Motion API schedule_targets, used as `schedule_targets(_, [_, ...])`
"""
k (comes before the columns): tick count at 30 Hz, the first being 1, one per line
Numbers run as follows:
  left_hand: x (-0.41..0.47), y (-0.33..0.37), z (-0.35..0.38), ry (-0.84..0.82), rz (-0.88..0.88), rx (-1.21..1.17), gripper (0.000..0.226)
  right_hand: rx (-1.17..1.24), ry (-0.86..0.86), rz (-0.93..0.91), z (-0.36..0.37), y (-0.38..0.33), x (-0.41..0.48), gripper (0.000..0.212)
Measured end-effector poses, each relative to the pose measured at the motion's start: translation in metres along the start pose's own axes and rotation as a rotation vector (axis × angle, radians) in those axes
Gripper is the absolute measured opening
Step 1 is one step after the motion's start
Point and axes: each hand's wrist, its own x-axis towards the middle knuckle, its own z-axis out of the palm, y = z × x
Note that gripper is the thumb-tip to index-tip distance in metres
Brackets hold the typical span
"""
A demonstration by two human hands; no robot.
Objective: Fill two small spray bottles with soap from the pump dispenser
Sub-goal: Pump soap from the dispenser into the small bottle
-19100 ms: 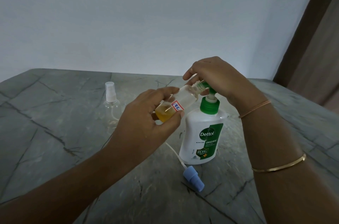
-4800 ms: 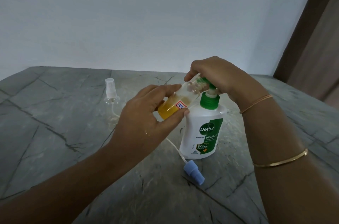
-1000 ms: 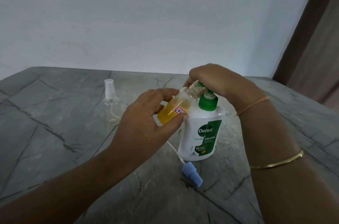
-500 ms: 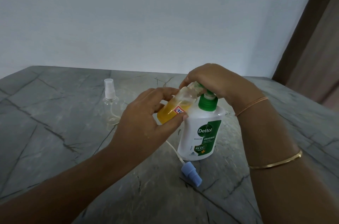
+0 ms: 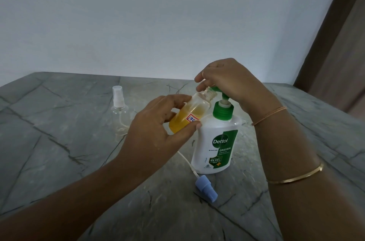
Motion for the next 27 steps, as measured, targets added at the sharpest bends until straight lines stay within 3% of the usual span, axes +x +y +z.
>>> schedule_targets(7, [0.0007, 0.0, 0.001, -0.001, 0.006, 0.004, 0.043, -0.061, -0.064, -0.003, -0.0019, -0.0018, -0.0009, 0.027])
schedule_targets(12, [-0.0015, -0.002, 0.0019, -0.004, 0.03, 0.005, 0.041, -0.03, -0.259, 0.146, -0.0014, 0.0013, -0.0063, 0.022])
schedule_targets(15, [-0.0034, -0.0019, 0.0035, -0.014, 0.018, 0.009, 0.043, -0.035, -0.29, 0.18, -0.0007, 0.0015, -0.0095, 0.022])
schedule_targets(22, [-0.0007, 0.0018, 0.0035, -0.008, -0.026, -0.013, 0.042, -0.046, -0.137, 0.08, -0.0027, 0.0003, -0.0021, 0.027])
schedule_targets(27, [0.0005, 0.0018, 0.0037, -0.007, -0.034, -0.011, 0.044, 0.001, -0.052, 0.12, -0.0028, 0.0005, -0.0014, 0.027])
